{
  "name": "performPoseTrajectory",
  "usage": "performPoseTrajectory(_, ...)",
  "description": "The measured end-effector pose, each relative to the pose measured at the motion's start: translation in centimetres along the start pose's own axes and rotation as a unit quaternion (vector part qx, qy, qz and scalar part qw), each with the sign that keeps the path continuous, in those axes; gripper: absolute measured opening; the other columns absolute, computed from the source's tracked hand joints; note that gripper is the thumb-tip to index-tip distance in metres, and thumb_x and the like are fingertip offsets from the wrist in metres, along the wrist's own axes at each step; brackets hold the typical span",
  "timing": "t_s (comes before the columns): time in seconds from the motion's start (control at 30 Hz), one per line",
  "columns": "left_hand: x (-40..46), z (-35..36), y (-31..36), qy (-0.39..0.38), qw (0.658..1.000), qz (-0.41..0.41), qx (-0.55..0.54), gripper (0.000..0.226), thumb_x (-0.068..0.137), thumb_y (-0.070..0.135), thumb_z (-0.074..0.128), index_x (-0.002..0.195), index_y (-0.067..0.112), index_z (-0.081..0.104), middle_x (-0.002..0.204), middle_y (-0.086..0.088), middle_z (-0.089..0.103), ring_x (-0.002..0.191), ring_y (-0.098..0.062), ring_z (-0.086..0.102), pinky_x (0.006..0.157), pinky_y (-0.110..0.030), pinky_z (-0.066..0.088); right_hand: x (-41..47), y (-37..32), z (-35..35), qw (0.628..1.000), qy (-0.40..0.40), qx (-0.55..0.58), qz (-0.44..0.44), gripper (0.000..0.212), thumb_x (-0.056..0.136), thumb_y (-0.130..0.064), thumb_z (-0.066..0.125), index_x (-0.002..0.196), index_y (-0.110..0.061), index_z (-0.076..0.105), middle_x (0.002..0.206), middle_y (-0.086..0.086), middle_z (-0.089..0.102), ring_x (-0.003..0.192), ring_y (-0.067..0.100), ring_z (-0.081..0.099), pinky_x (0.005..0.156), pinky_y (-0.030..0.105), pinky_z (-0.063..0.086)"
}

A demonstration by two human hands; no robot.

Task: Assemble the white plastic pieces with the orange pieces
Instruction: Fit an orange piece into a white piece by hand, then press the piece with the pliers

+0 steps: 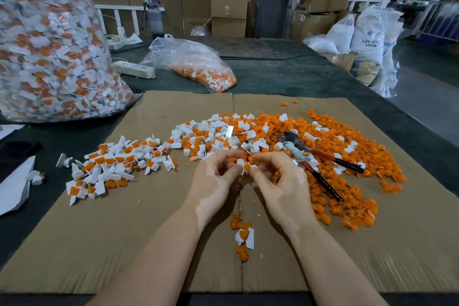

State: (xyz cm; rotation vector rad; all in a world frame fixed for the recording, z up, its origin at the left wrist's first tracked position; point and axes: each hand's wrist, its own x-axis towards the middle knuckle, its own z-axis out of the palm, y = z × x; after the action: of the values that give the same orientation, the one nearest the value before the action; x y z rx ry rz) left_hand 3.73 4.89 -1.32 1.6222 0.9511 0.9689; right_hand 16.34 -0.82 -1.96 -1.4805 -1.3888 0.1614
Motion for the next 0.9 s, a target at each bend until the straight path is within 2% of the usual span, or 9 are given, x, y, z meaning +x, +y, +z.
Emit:
performPoseTrajectory(0.13,0.0,-0.1,-0.2,-0.005,1.0,0.008,0.008,0.021,0.091,0.011,0.058,0.104,0.025,0.067,0.077,-0.008,0.066,0.074,-0.017,0.066,0.068,-0.022,0.055,0.0,-0.1,0.0,0.999,-0.025,-0.037,-0.027,0.028,0.085,-0.011,0.066,0.111,-0.02,0.067,0.085,-0.009,0.054,0.077,0.005,0.051,0.067,0.013,0.043)
performPoseTrajectory(0.27,0.0,-0.1,-0.3,-0.007,1.0,0.008,0.013,0.02,0.091,0.013,0.058,0.102,0.027,0.067,0.081,-0.004,0.067,0.075,-0.011,0.066,0.066,-0.015,0.052,0.1,-0.1,0.0,0.998,-0.024,-0.046,-0.034,0.022,0.085,-0.013,0.065,0.106,-0.016,0.069,0.087,-0.009,0.054,0.078,0.003,0.051,0.068,0.012,0.043)
performPoseTrajectory(0.4,0.1,-0.1,-0.3,-0.008,1.0,0.009,0.015,0.019,0.09,0.012,0.059,0.104,0.021,0.068,0.075,-0.003,0.066,0.071,-0.01,0.065,0.063,-0.012,0.05,0.1,-0.2,0.0,0.998,-0.022,-0.053,-0.035,0.019,0.086,-0.012,0.065,0.104,-0.015,0.069,0.086,-0.011,0.053,0.078,0.003,0.051,0.069,0.014,0.044)
performPoseTrajectory(0.53,0.2,0.0,-0.3,0.004,1.0,0.008,0.001,0.016,0.089,0.013,0.062,0.1,0.021,0.069,0.075,-0.005,0.067,0.073,-0.013,0.066,0.068,-0.017,0.052,0.0,-0.2,0.0,0.997,-0.017,-0.058,-0.039,0.02,0.086,-0.011,0.064,0.104,-0.015,0.069,0.089,-0.008,0.055,0.08,0.003,0.052,0.071,0.016,0.046)
performPoseTrajectory(0.63,0.2,0.1,-0.3,0.006,1.0,0.02,0.017,0.013,0.087,0.02,0.064,0.098,0.02,0.07,0.069,0.004,0.065,0.07,-0.006,0.063,0.068,-0.016,0.051,0.0,-0.1,0.1,0.996,-0.022,-0.07,-0.043,0.019,0.086,-0.012,0.064,0.104,-0.016,0.069,0.089,-0.009,0.054,0.081,0.003,0.052,0.071,0.016,0.046)
performPoseTrajectory(0.73,0.3,0.1,-0.3,0.01,0.999,0.024,0.022,0.013,0.086,0.018,0.065,0.098,0.017,0.07,0.065,0.007,0.062,0.068,-0.008,0.063,0.069,-0.02,0.053,0.0,-0.2,0.0,0.996,-0.022,-0.079,-0.042,0.019,0.086,-0.015,0.064,0.104,-0.016,0.069,0.088,-0.01,0.054,0.082,0.004,0.052,0.071,0.017,0.046)
performPoseTrajectory(0.83,0.5,0.2,-0.4,0.015,1.0,0.014,-0.003,0.011,0.086,0.014,0.066,0.096,0.015,0.069,0.058,0.01,0.06,0.059,-0.001,0.06,0.06,-0.013,0.048,0.4,-0.2,-0.8,0.994,0.021,-0.109,-0.023,0.021,0.086,-0.02,0.064,0.106,-0.014,0.068,0.095,-0.005,0.061,0.091,0.011,0.055,0.08,0.028,0.048)
performPoseTrajectory(0.9,0.7,0.2,-0.5,0.017,0.999,-0.003,-0.027,0.011,0.085,0.013,0.066,0.096,0.015,0.069,0.057,0.009,0.06,0.058,-0.002,0.059,0.06,-0.012,0.048,1.2,0.1,-1.9,0.981,0.067,-0.18,0.017,0.027,0.089,-0.023,0.062,0.113,-0.011,0.064,0.106,0.003,0.064,0.102,0.019,0.055,0.09,0.038,0.045)
